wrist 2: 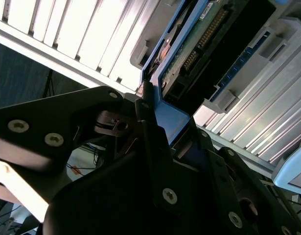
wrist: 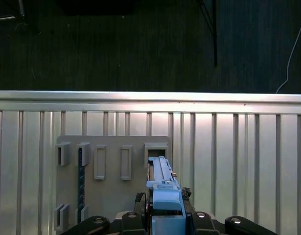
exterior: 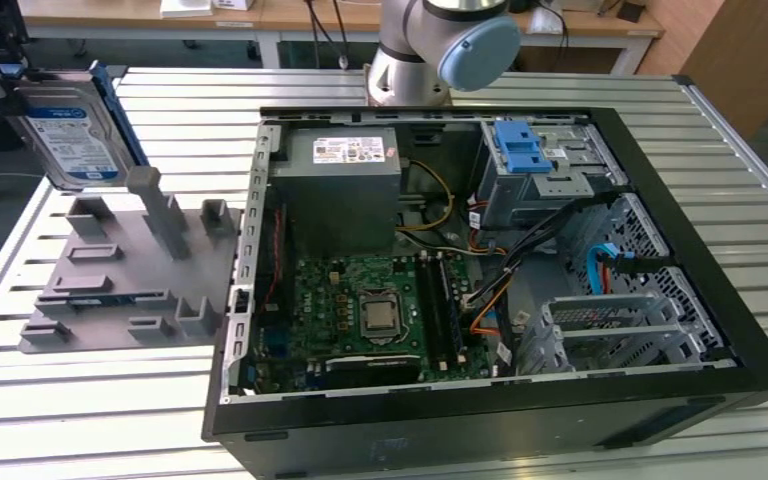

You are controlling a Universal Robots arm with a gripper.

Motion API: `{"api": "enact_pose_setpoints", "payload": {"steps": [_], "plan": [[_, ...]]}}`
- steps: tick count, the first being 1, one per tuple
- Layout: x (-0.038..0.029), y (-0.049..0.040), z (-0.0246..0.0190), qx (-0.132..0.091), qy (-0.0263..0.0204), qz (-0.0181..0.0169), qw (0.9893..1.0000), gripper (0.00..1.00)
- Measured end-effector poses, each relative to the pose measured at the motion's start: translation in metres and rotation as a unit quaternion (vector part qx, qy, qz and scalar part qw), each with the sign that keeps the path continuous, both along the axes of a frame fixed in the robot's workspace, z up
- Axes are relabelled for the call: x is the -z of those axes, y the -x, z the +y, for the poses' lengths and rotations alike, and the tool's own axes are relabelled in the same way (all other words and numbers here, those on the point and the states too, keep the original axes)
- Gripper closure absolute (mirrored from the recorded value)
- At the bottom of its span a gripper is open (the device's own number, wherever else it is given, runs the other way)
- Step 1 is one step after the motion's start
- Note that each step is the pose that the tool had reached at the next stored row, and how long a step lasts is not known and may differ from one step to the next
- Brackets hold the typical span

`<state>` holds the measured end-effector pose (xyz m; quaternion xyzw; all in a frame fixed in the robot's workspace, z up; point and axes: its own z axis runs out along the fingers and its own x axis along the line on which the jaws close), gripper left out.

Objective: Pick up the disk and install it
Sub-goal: 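Pick up the disk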

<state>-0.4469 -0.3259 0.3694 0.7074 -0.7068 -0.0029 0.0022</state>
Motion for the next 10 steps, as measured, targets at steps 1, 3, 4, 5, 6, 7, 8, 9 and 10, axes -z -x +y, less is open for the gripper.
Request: {"api": "enact_pose_setpoints", "payload": {"steps": [1,3,4,5,6,7,8,9,10], "plan": [[-0.0011,0.0,0.0,0.0,0.0001,0.0001,1.0,0.64],[-0.0067,0.0,0.0,0.0,0.0,0.0001,1.0,0.64],[-0.0102,0.0,0.0,0.0,0.0,0.0,1.0,0.64],[-0.0137,0.0,0.0,0.0,0.0,0.0,1.0,0.64],[-0.0177,0.0,0.0,0.0,0.0001,0.0001,1.0,0.64],[-0.0215,0.0,0.0,0.0,0.0,0.0001,1.0,0.64],[-0.0254,0.0,0.0,0.0,0.0,0.0,1.0,0.64],[-0.0295,0.0,0.0,0.0,0.0,0.0,1.0,0.64],[-0.0337,0.0,0.0,0.0,0.0,0.0001,1.0,0.64]]}}
